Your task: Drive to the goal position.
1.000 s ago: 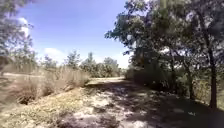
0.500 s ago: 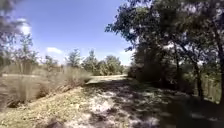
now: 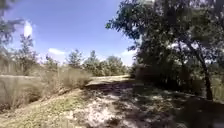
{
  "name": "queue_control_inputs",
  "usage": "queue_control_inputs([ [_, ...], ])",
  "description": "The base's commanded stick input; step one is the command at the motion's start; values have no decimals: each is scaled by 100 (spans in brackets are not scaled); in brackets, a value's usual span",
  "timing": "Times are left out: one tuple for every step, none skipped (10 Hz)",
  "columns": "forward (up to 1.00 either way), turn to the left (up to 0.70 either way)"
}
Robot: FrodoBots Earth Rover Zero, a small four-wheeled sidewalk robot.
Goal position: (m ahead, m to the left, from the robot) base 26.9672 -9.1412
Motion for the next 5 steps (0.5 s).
queue_control_inputs([
  [70, 0],
  [70, 0],
  [70, 0],
  [70, 0],
  [70, -13],
])
